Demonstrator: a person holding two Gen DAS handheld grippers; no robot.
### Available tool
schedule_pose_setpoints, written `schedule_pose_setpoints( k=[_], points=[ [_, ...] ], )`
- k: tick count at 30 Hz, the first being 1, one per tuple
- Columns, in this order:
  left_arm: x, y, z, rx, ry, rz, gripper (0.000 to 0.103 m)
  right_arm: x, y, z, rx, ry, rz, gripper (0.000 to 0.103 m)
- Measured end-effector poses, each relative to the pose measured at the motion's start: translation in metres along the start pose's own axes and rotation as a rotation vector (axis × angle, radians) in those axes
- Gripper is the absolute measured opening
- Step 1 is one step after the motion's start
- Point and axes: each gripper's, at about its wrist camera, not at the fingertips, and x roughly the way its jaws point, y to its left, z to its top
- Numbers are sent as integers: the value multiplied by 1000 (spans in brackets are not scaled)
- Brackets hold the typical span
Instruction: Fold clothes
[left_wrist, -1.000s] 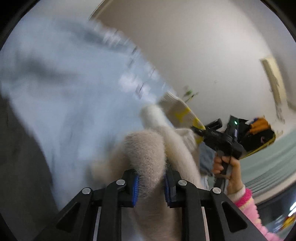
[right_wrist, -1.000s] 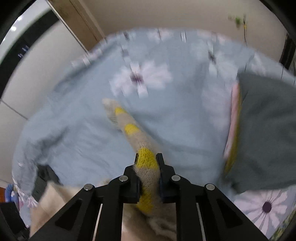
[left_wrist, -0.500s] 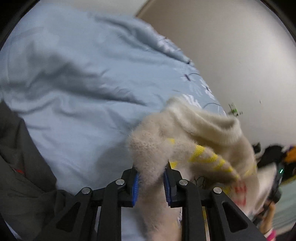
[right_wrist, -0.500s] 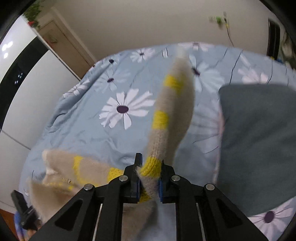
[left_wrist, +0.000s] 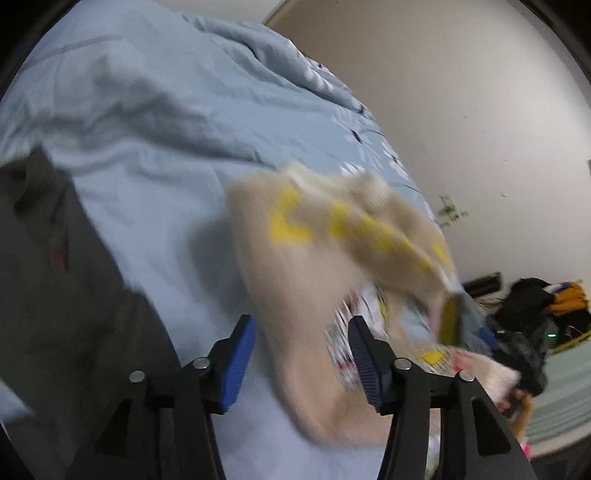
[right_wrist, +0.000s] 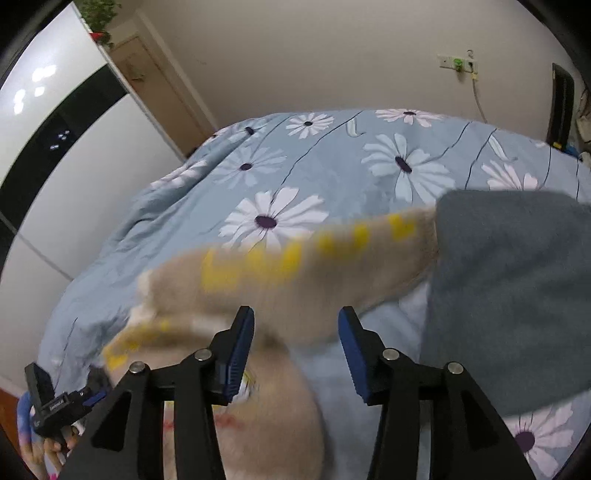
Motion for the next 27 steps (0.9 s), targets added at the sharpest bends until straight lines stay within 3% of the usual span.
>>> schedule_pose_setpoints(
  k=[3,5,9,11,13,16,20,23,27],
  points=[
    [-5,-8,-35,-25,58,-70,58,-4,-8,-32,15,67,35,49],
    [-3,-13,-55,-30,92,-79,60,-2,-12,-56,18,127,65,49],
    [9,-17,-86,-32,160,-42,61,8,-13,-94,-21,199,73,49],
    [20,-13,-98,-68,206,-22,61,14,-14,-110,-46,221,62,55],
    [28,-13,-110,-79,240,-22,62,17,-19,-115,-47,214,59,61],
    [29,-28,-117,-49,223,0,66,19,-29,-116,-7,196,72,62],
    [44,-49,-117,-32,261,-56,67,31,-43,-117,88,211,136,62],
    [66,-56,-119,-28,294,4,70,34,-44,-119,120,214,178,62],
    [77,-60,-132,-54,331,14,71,30,-51,-124,166,198,224,62]
  ],
)
